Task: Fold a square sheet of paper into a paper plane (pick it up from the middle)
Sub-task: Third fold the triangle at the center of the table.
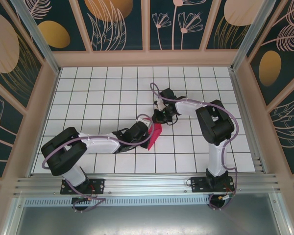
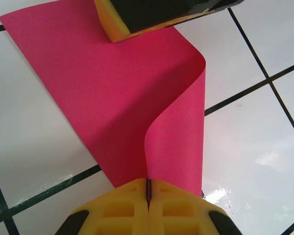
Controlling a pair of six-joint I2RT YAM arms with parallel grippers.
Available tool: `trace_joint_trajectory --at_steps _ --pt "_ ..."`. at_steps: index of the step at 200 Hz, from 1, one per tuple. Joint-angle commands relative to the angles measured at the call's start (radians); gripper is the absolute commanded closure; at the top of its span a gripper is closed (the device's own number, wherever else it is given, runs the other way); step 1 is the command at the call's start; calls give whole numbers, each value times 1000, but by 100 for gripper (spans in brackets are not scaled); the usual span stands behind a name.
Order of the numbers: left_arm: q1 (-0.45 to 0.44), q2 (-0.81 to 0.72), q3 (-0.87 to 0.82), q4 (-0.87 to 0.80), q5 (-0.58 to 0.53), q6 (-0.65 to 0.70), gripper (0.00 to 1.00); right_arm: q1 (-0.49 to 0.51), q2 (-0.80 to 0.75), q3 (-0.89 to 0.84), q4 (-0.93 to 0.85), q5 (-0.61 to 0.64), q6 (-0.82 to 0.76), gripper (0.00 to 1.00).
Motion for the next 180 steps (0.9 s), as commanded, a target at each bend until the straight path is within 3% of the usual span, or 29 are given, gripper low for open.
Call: trace_joint_trajectory --at_steps 1,180 --pt "9 18 -3 37 17 16 100 13 44 -18 -22 53 -10 92" --pt "23 70 2 60 21 43 100 13 37 -25 -17 39 -4 91"
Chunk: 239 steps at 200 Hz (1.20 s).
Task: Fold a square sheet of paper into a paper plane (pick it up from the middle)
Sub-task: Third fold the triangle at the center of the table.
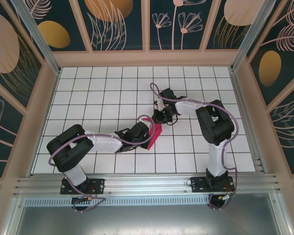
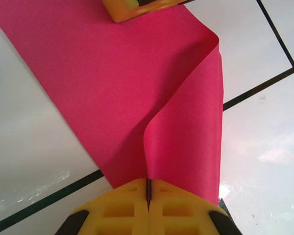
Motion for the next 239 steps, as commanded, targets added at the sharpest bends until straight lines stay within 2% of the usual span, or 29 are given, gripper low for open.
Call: trace_joint_trajectory --at_steps 1,63,184,239 --pt "8 2 2 23 -1 28 100 13 37 -24 -17 40 -4 91" --pt "15 -2 15 15 -8 48 100 13 36 -30 -14 41 -2 91" --pt "15 -19 10 75 92 64 97 13 37 -35 -9 43 1 91" --pt "16 9 12 40 18 54 98 13 39 -23 -12 40 1 91"
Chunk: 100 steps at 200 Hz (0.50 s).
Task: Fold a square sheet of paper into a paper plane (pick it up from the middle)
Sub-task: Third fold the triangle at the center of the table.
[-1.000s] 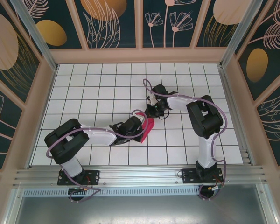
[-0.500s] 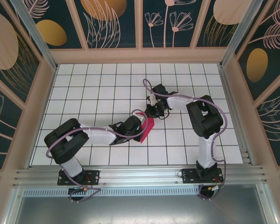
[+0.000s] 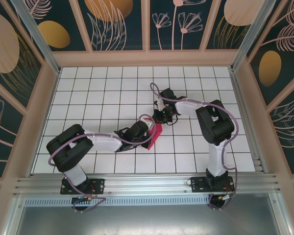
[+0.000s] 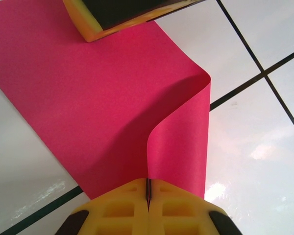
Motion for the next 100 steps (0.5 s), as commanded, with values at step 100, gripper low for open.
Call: trace_joint_trajectory --at_steps 100 --pt "6 58 19 -18 -25 6 98 11 -1 -28 18 11 33 86"
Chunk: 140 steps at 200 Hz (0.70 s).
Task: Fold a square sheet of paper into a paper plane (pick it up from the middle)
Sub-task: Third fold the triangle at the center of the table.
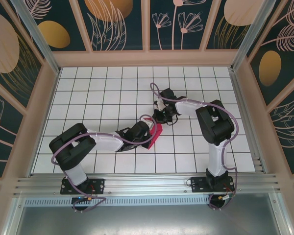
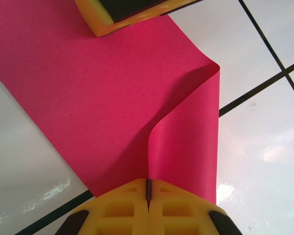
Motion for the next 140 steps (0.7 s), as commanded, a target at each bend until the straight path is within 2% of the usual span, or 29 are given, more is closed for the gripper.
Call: trace_joint_trajectory --at_steps 1,30,73,93,117,140 --pt "6 23 6 -18 -2 5 98 10 -3 -28 16 13 27 86" --pt "7 4 -4 -19 -5 2 98 -40 -101 -49 69 -7 79 78" --pt "7 7 2 -14 9 -3 98 -121 -274 -171 117 21 146 76" --pt "6 7 4 -14 12 -8 98 -121 -373 -286 182 -20 191 83" --pt "6 5 5 -8 18 -11 98 -92 -485 -462 340 -92 314 90" --pt "7 4 6 -12 21 -11 98 -41 -534 -552 414 -93 400 95"
